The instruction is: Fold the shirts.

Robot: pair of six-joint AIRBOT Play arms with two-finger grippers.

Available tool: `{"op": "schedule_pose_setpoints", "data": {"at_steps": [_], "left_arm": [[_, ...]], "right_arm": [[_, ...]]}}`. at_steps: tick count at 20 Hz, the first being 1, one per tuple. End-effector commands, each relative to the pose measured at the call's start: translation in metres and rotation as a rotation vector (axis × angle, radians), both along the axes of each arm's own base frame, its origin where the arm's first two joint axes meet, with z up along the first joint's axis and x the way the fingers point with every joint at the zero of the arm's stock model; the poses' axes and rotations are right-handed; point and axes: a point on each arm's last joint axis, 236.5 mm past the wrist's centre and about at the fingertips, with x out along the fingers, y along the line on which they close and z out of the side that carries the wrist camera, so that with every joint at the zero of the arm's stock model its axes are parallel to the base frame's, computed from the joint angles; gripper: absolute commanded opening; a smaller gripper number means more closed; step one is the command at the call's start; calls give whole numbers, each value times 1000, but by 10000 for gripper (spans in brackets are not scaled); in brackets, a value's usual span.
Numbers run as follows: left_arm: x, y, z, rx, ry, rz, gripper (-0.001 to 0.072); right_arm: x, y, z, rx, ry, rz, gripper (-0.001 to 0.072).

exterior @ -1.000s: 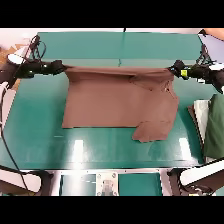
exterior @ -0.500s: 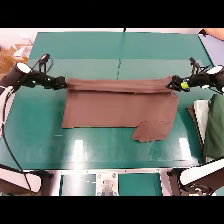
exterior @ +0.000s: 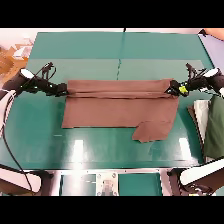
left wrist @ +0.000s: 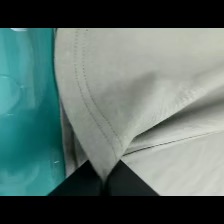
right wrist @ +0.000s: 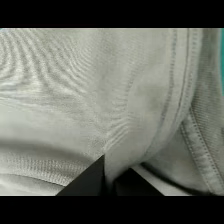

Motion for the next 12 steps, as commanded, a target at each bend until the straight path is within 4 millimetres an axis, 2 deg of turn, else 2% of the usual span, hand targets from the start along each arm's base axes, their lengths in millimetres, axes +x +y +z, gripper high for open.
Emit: {"op": "schedule_pose_setpoints", "data": {"at_steps": [1,2,3,6,8,10,12], "left_arm": [[-1,-7,3,-39,7,9,176],[-4,-9,3,-46,21,4,452],[-10,-10,4,-63,53,9,515],[-40,-6,22,-139,209,-8,514],[-72,4,33,-202,366,-8,514],[-113,11,35,-225,509,-25,513],[-145,18,32,-188,528,-1,513]], "right_arm": [[0,8,5,42,7,-10,150],[-2,9,7,48,15,1,227],[-6,10,12,59,29,16,234],[-26,-3,32,87,104,3,241],[-46,-15,46,93,137,-22,241],[-76,-23,54,78,156,-53,240],[-119,-29,53,46,193,-106,229]]}}
